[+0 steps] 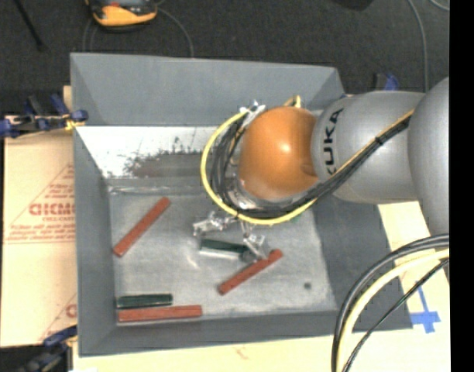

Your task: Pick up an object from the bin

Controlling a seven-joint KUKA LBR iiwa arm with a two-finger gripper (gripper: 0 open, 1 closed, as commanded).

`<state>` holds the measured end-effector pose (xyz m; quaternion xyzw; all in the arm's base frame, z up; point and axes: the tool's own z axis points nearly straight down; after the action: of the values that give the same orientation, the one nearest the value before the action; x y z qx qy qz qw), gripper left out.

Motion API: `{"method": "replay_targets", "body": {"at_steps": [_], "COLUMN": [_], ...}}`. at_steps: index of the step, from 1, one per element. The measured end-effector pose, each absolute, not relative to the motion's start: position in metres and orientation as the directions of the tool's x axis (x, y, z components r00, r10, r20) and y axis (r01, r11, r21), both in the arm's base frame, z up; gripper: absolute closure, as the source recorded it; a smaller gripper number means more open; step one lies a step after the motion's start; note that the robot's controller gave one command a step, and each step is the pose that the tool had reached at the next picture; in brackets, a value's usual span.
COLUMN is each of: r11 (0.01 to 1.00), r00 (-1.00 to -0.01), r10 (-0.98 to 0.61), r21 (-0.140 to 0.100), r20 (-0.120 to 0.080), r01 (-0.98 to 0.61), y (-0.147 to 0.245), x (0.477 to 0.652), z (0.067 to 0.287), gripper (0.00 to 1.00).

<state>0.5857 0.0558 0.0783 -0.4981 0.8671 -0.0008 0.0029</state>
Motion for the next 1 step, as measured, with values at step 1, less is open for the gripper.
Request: {"method": "replay_targets", "body": {"at_steps": [1], "r11": [0.335], "r00": [-0.335], "r10": [-0.942], "r21": [-0.009], "r20": [-0.006], "r01": [-0.942], "y": [0.0565], "x": [0.557], "z": [0.074], "gripper": [1.0]}}
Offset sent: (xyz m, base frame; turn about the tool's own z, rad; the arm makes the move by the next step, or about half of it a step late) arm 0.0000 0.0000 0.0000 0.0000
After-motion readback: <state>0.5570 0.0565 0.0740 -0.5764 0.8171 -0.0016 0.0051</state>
